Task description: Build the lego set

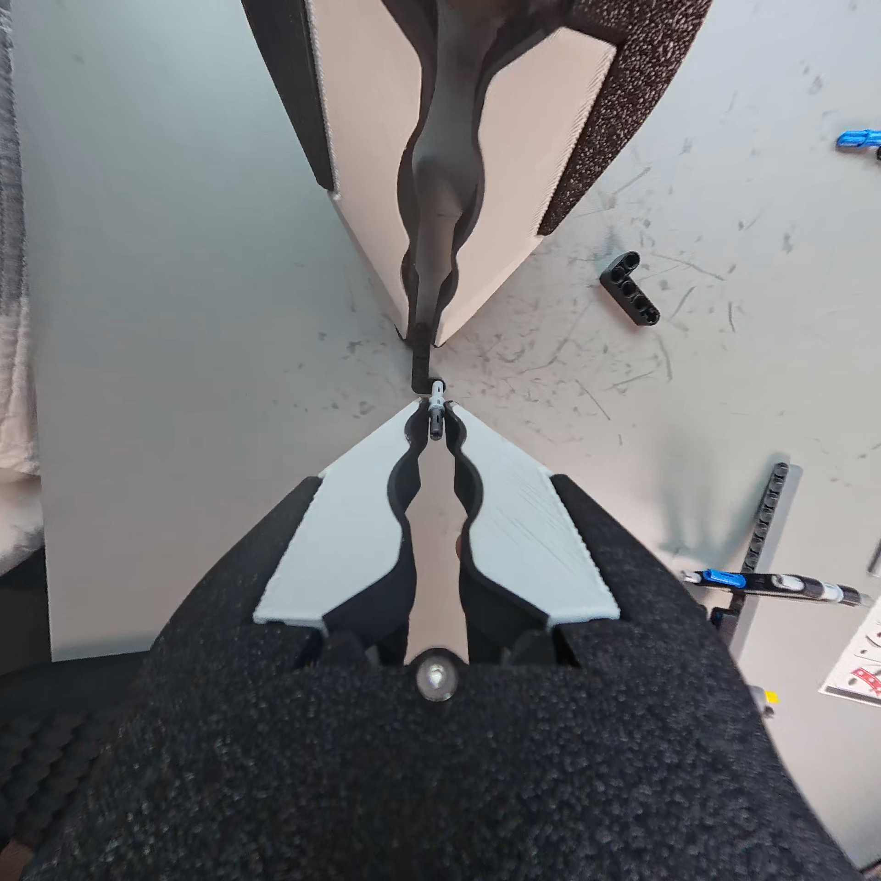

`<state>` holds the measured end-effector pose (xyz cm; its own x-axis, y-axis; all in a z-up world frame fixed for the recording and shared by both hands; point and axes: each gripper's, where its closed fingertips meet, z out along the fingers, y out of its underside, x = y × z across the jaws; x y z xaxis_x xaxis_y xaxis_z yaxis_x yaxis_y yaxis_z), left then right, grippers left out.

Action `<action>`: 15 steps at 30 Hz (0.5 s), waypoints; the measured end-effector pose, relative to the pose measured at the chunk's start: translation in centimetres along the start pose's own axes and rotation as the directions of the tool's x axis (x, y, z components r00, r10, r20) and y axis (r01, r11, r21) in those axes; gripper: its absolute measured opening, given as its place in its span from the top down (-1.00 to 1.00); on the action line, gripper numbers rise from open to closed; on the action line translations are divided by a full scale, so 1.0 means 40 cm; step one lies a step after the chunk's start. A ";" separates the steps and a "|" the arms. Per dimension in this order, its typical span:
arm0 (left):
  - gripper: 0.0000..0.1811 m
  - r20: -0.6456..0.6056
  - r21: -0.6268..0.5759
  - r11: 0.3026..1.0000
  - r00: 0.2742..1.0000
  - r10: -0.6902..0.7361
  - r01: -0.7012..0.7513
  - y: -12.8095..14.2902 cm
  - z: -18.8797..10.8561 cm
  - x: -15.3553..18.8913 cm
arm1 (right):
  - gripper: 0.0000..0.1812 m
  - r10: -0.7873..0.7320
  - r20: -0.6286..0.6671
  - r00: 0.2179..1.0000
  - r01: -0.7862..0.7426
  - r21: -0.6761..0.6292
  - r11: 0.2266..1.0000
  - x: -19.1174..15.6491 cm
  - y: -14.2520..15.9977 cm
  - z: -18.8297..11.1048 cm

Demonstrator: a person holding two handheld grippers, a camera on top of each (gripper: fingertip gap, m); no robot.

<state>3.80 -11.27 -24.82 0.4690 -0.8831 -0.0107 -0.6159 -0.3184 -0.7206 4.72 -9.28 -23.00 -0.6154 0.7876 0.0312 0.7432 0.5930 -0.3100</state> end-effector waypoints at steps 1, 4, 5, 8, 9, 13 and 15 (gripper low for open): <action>0.89 0.004 0.000 1.000 1.000 0.001 -0.001 -0.001 0.000 -0.001 | 0.94 0.010 -0.002 1.000 -0.010 0.006 1.000 0.000 -0.001 0.000; 0.89 0.024 0.001 1.000 1.000 0.012 -0.012 -0.002 0.001 -0.008 | 0.93 0.051 -0.027 0.998 -0.050 0.024 0.998 0.007 -0.010 0.000; 0.88 0.037 0.000 1.000 0.999 0.019 -0.019 -0.002 0.002 -0.012 | 0.93 0.081 -0.042 0.996 -0.079 0.037 0.996 0.013 -0.016 0.001; 0.89 0.046 -0.001 0.999 0.998 0.032 -0.032 -0.003 0.003 -0.014 | 0.93 0.148 -0.042 0.988 -0.145 0.050 0.988 0.015 -0.029 0.004; 0.89 0.048 -0.001 0.999 0.998 0.033 -0.033 -0.004 0.003 -0.015 | 0.93 0.149 -0.045 0.988 -0.147 0.042 0.988 0.017 -0.030 0.005; 0.89 0.049 -0.003 0.999 0.998 0.032 -0.032 -0.004 0.004 -0.014 | 0.94 0.143 -0.047 0.989 -0.142 0.037 0.989 0.016 -0.024 0.003; 0.89 0.048 -0.005 1.000 0.999 0.024 -0.024 -0.004 0.004 -0.014 | 0.93 0.164 -0.049 0.985 -0.161 0.059 0.985 0.015 -0.021 0.003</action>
<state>3.73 -10.67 -24.84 0.4840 -0.8729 -0.0615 -0.6303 -0.2990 -0.7164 3.70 -9.35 -22.85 -0.4719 0.8812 0.0266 0.8157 0.4479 -0.3660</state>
